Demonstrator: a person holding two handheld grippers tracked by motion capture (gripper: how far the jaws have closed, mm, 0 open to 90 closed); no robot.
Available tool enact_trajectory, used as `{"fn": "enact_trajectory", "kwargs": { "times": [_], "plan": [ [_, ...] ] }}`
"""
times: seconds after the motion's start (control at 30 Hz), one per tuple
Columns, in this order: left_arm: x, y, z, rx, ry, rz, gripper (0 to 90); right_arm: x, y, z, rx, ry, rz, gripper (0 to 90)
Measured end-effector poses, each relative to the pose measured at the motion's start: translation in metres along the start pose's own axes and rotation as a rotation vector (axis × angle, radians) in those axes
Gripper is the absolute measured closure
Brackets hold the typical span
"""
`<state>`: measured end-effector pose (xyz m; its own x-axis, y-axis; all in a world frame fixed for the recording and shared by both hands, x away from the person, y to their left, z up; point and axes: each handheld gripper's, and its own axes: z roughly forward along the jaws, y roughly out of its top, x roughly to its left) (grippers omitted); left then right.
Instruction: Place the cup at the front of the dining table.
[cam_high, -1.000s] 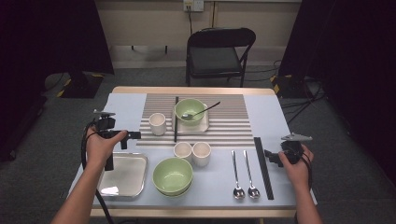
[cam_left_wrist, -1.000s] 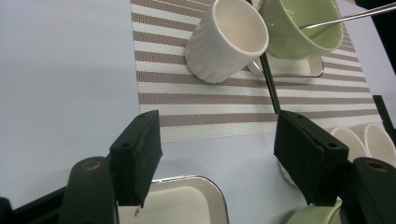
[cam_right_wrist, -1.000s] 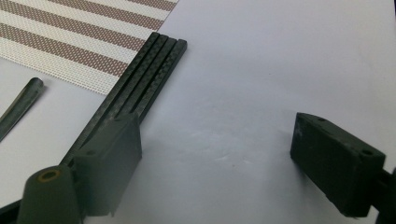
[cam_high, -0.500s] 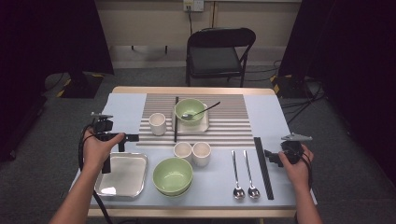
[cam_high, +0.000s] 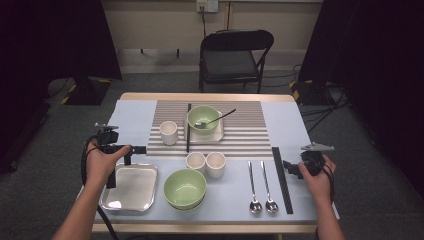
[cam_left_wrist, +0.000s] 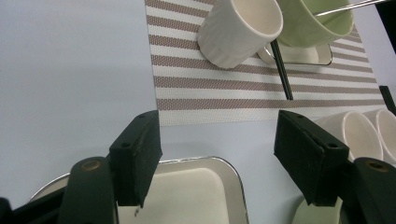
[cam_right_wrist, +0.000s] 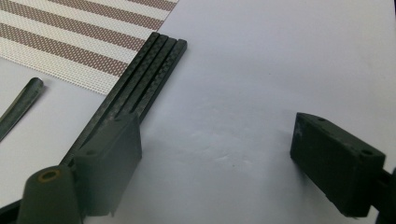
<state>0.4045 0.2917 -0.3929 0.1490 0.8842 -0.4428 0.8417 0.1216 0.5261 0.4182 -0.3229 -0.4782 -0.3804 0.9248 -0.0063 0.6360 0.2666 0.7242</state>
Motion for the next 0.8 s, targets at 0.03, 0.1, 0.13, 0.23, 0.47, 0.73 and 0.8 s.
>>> {"fn": "enact_trajectory", "kwargs": {
  "times": [0.03,0.1,0.13,0.23,0.47,0.73,0.8],
  "plan": [
    [0.001,-0.001,0.000,0.004,-0.003,0.007,31.4,0.000,0.000,0.000,0.000,0.000,0.000,15.0],
    [0.002,-0.002,0.000,0.004,-0.003,0.002,31.2,0.000,0.000,0.000,0.000,0.000,0.000,15.0],
    [0.002,-0.003,0.000,0.008,-0.001,0.006,31.1,0.000,0.000,0.000,0.000,0.000,0.000,15.0],
    [0.004,-0.005,0.000,0.002,-0.001,-0.003,31.1,0.000,0.000,0.000,0.000,0.000,-0.001,15.0],
    [0.008,-0.010,0.001,0.004,0.001,0.000,30.8,0.000,0.000,0.000,-0.001,-0.001,-0.001,15.0],
    [0.013,-0.016,0.005,0.015,-0.018,0.011,29.0,0.000,0.000,0.000,0.001,-0.001,0.001,15.0],
    [0.013,-0.017,0.006,0.015,-0.013,0.018,29.0,0.000,0.000,0.000,0.001,-0.002,0.001,15.0]
  ]
}}
